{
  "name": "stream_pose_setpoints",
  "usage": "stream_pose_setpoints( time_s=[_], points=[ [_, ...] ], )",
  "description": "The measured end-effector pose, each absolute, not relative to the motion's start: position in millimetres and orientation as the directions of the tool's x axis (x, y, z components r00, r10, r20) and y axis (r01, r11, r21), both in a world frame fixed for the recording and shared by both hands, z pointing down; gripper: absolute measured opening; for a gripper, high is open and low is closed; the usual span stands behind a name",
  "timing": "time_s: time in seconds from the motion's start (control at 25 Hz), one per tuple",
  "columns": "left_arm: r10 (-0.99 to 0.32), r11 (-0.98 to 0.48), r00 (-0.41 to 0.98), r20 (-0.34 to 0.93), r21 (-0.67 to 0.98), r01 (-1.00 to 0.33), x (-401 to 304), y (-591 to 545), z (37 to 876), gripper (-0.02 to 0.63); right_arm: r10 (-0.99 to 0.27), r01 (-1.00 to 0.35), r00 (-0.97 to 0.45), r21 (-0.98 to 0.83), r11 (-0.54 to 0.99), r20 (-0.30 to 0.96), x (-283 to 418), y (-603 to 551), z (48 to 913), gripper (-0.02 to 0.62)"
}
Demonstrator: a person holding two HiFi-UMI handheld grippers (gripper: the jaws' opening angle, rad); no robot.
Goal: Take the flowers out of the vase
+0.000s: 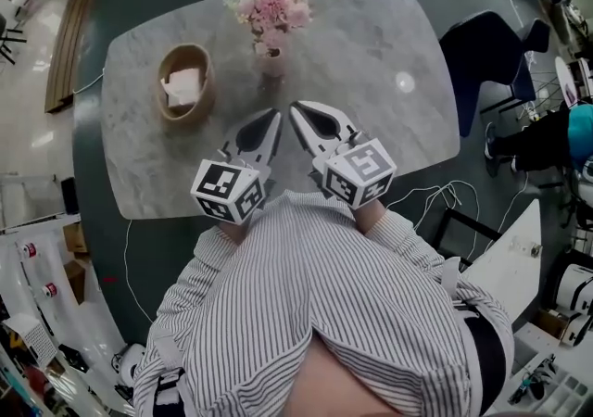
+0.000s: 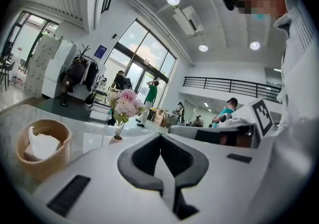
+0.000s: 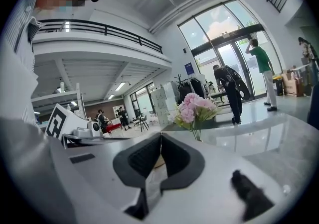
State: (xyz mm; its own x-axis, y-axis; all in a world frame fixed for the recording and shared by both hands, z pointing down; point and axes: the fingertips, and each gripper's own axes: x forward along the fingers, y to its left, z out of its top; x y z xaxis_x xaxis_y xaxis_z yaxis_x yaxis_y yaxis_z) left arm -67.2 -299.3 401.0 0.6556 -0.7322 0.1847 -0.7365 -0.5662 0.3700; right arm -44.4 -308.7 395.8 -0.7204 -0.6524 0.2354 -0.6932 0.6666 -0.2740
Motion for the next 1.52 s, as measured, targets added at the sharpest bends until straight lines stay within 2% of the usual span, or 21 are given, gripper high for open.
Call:
stream_pose_setpoints(
  time_s=[0.64,1.0,1.28,1.36,1.4,1.52],
  points=[
    [-0.772,-0.49,0.602,0.205,0.412,-0.769,-73.0,-319.7,415.0,0.012,-0.613,-0.669,-0.742,-0.235,0.705,0.271,-34.3,-332.1,406.5,0.015],
    [-0.779,-0.471,0.586,0.221,0.41,-0.781,-84.6,-333.0,422.6,0.012,-0.562,-0.625,-0.78,-0.301,0.721,0.276,-41.9,-348.4,413.0,0.017],
    [-0.786,-0.468,0.579,0.219,0.403,-0.787,-90.4,-354.2,424.2,0.012,-0.589,-0.652,-0.758,-0.277,0.706,0.281,-39.0,-373.7,414.0,0.018],
    [-0.788,-0.462,0.574,0.222,0.402,-0.79,-92.7,-360.5,425.6,0.012,-0.589,-0.654,-0.756,-0.28,0.703,0.286,-39.9,-380.3,416.6,0.038],
    [-0.791,-0.456,0.569,0.225,0.403,-0.794,-93.8,-364.1,426.7,0.012,-0.587,-0.653,-0.757,-0.283,0.703,0.289,-40.6,-383.6,418.2,0.071],
    [-0.798,-0.439,0.555,0.233,0.406,-0.801,-96.0,-374.2,430.1,0.012,-0.578,-0.648,-0.76,-0.286,0.706,0.295,-44.2,-393.6,421.9,0.092]
  ],
)
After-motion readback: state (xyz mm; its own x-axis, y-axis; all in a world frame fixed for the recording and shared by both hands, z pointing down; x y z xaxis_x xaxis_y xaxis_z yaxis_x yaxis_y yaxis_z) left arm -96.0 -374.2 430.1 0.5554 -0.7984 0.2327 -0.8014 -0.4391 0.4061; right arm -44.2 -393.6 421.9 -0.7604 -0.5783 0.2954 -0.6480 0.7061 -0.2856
